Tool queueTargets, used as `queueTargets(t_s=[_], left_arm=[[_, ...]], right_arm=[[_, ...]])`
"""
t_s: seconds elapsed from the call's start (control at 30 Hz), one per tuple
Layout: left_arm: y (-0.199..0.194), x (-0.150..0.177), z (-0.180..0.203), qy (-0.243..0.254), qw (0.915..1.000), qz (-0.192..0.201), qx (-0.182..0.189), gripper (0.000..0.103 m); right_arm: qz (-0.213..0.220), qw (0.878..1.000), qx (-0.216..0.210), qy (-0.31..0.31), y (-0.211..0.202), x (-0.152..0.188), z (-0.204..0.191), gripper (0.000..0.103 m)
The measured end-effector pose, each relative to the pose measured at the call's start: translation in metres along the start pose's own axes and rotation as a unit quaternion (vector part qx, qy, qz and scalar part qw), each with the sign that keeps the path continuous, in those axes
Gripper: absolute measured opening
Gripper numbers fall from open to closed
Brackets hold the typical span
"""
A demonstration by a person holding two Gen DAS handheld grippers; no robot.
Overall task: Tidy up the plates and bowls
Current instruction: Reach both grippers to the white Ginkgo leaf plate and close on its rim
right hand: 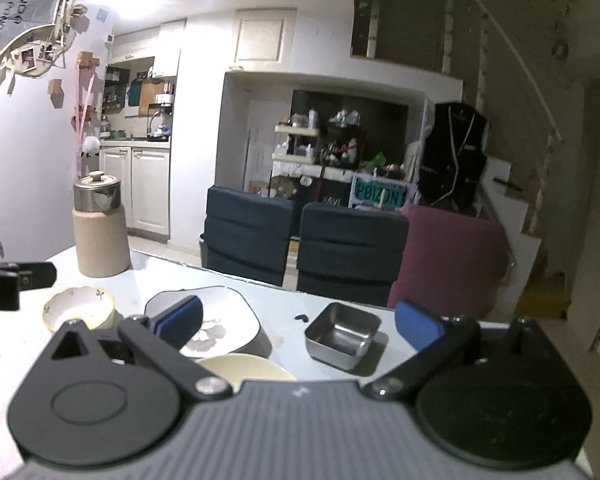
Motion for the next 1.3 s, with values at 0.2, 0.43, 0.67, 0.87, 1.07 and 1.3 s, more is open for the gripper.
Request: queueTargets(t_s=[0.2,0.43,0.67,0.87,1.07,1.3], left_arm=[[0.036,-0.010,-0.012,-0.017,0.9997,-0.010,-0.011,0.103],[0.080,-0.005,-0.023,-0.059,0.9971,-0.042,-0.020,0.103],[0.123,0.010,-0.040,-0.118,0.9902,-0.075,-0.009,0.103],[0.158,0.026,-0.048,-0.171,0.9777,-0.121,0.001,0.103],[0.183,0.041,-0.052,-0.188,0.9710,-0.146,0.020,0.102],[0.203,0.057,-0.063,-0.227,0.9586,-0.170,0.025,0.091]], right_arm=[[-0.014,0.999,-0.026,0.014,0.038,-0.013,-0.005,0.103],[-0.011,0.999,-0.041,0.011,0.088,-0.029,-0.022,0.103],[-0.005,0.998,-0.062,0.002,0.133,-0.035,-0.042,0.103],[-0.027,0.995,-0.091,0.009,0.177,-0.024,-0.055,0.103],[-0.118,0.982,-0.135,0.059,0.218,0.003,-0.055,0.102],[-0.208,0.959,-0.166,0.094,0.257,0.031,-0.058,0.065]])
Point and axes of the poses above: each gripper's, at about its wrist camera, not at the fingertips, and y roughly the way its jaws point, z to its right, x to its underside, the point moved 7 cm from there along y, roughly the way its jaws point, and after that the axes turned 13 degrees about x, right-handed, at the moved point
